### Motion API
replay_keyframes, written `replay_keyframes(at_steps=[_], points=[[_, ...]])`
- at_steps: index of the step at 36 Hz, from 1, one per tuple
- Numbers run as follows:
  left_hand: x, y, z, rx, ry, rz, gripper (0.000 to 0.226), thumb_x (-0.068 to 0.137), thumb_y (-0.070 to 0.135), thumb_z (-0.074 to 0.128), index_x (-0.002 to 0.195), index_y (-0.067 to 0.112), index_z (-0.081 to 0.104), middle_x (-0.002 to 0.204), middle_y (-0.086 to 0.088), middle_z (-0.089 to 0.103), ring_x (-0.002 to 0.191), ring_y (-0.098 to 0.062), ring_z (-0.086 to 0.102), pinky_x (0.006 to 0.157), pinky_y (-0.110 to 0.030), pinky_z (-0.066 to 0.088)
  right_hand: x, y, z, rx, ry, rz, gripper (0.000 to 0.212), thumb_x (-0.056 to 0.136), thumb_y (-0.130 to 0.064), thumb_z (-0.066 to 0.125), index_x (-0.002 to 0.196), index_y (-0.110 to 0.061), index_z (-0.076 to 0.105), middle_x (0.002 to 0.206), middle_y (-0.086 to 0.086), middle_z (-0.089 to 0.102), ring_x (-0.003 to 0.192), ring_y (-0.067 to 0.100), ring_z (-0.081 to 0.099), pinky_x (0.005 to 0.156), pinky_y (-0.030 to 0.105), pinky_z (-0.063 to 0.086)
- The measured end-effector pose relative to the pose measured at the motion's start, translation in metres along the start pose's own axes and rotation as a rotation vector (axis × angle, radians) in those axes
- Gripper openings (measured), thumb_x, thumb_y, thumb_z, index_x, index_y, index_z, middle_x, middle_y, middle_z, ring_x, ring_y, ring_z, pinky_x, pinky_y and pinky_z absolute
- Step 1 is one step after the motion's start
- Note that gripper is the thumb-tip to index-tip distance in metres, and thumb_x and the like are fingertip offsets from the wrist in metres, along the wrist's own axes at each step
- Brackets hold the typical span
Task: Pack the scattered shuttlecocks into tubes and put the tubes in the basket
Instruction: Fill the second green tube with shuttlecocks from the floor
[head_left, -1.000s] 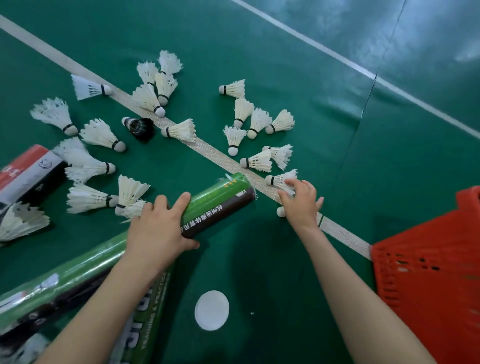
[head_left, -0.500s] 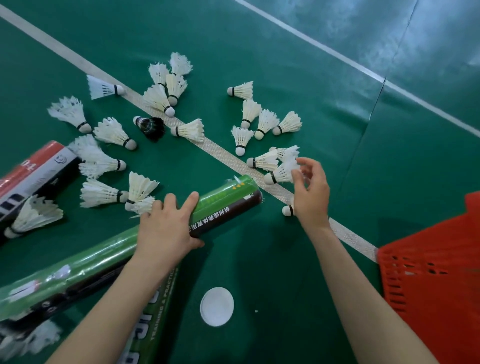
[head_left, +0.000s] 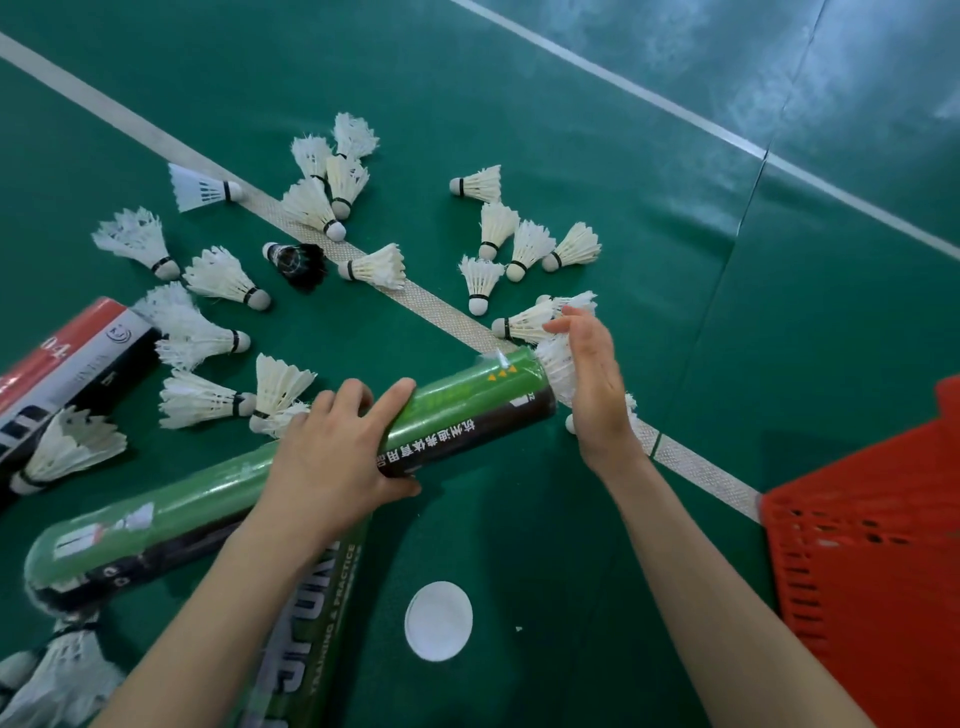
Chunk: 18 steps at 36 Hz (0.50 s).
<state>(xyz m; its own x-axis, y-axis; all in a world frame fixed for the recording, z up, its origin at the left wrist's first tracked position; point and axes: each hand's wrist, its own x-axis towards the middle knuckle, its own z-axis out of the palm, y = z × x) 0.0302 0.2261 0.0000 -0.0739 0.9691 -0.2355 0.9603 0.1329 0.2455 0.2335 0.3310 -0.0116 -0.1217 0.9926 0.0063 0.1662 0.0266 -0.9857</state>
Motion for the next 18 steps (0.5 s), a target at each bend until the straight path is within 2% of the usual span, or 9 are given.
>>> replay_keyframes(at_steps=[3, 4, 6, 8, 11, 13, 15, 17, 18], points=[[-0.001, 0.002, 0.000, -0.062, 0.021, -0.029, 0.098, 0.065, 0.063, 0.073, 0.146, 0.037, 0.023, 0.115, 0.001, 0.042, 0.107, -0.021, 0.043, 0.087, -0.036, 0.041, -0.005, -0.001, -0.001, 0.151, -0.131, 0.080, 0.049, 0.095, -0.055, 0.029, 0.110, -0.023, 0.062, 0.126, 0.002, 0.060, 0.122, 0.023, 0.053, 0.110, 0.050, 0.034], [-0.001, 0.004, 0.000, -0.060, 0.026, -0.018, 0.098, 0.065, 0.063, 0.073, 0.146, 0.036, 0.024, 0.115, 0.000, 0.042, 0.106, -0.022, 0.044, 0.087, -0.036, 0.042, -0.007, -0.002, 0.000, 0.163, -0.168, 0.106, 0.054, 0.092, -0.061, 0.027, 0.114, -0.025, 0.061, 0.127, 0.002, 0.061, 0.122, 0.023, 0.054, 0.110, 0.051, 0.035], [-0.001, 0.006, 0.003, -0.029, 0.033, 0.012, 0.098, 0.064, 0.062, 0.074, 0.146, 0.034, 0.027, 0.113, -0.001, 0.044, 0.104, -0.023, 0.046, 0.086, -0.037, 0.042, -0.014, -0.003, 0.002, 0.133, -0.228, 0.134, 0.060, 0.087, -0.068, 0.025, 0.123, -0.032, 0.056, 0.135, -0.004, 0.056, 0.128, 0.015, 0.049, 0.114, 0.046, 0.030], [-0.001, 0.006, 0.005, -0.009, 0.039, 0.023, 0.097, 0.064, 0.061, 0.075, 0.145, 0.032, 0.031, 0.110, -0.002, 0.046, 0.101, -0.024, 0.048, 0.084, -0.037, 0.042, -0.018, -0.001, 0.002, 0.154, -0.267, 0.158, 0.059, 0.088, -0.065, 0.023, 0.130, -0.034, 0.051, 0.142, -0.008, 0.049, 0.133, 0.007, 0.042, 0.117, 0.040, 0.025], [-0.001, 0.008, 0.006, 0.014, 0.015, 0.023, 0.096, 0.065, 0.062, 0.073, 0.145, 0.034, 0.028, 0.112, -0.001, 0.045, 0.102, -0.023, 0.048, 0.085, -0.036, 0.041, -0.019, 0.001, -0.008, 0.328, -0.312, 0.242, 0.059, 0.094, -0.059, 0.019, 0.132, -0.028, 0.051, 0.142, -0.007, 0.051, 0.133, 0.012, 0.044, 0.115, 0.041, 0.029], [-0.001, 0.013, 0.007, 0.035, -0.033, 0.003, 0.097, 0.066, 0.064, 0.071, 0.145, 0.038, 0.021, 0.116, 0.000, 0.043, 0.107, -0.021, 0.046, 0.089, -0.034, 0.040, -0.017, 0.002, -0.016, 0.307, -0.218, 0.241, 0.056, 0.098, -0.053, 0.019, 0.126, -0.021, 0.056, 0.133, -0.005, 0.059, 0.127, 0.015, 0.050, 0.111, 0.044, 0.034], [0.000, 0.020, 0.009, 0.043, -0.065, -0.023, 0.098, 0.065, 0.065, 0.070, 0.145, 0.039, 0.018, 0.118, 0.001, 0.042, 0.109, -0.022, 0.045, 0.090, -0.033, 0.039, -0.012, 0.008, -0.022, 0.240, 0.028, 0.263, 0.040, 0.103, -0.039, 0.030, 0.112, -0.017, 0.061, 0.118, -0.001, 0.065, 0.114, 0.016, 0.059, 0.106, 0.044, 0.041], [0.001, 0.025, 0.010, 0.042, -0.075, -0.037, 0.098, 0.066, 0.065, 0.069, 0.144, 0.039, 0.017, 0.118, 0.000, 0.040, 0.109, -0.022, 0.044, 0.091, -0.033, 0.039, -0.005, 0.021, -0.032, 0.009, 0.279, 0.244, 0.018, 0.101, -0.021, 0.044, 0.103, -0.017, 0.061, 0.110, -0.001, 0.063, 0.106, 0.013, 0.059, 0.103, 0.039, 0.044], [0.001, 0.026, 0.010, 0.033, -0.075, -0.040, 0.097, 0.066, 0.065, 0.069, 0.144, 0.038, 0.017, 0.118, 0.000, 0.040, 0.110, -0.022, 0.044, 0.092, -0.034, 0.039, -0.002, 0.029, -0.039, -0.154, 0.341, 0.220, 0.013, 0.098, -0.016, 0.049, 0.105, -0.017, 0.059, 0.113, 0.001, 0.059, 0.109, 0.015, 0.056, 0.103, 0.035, 0.042]])
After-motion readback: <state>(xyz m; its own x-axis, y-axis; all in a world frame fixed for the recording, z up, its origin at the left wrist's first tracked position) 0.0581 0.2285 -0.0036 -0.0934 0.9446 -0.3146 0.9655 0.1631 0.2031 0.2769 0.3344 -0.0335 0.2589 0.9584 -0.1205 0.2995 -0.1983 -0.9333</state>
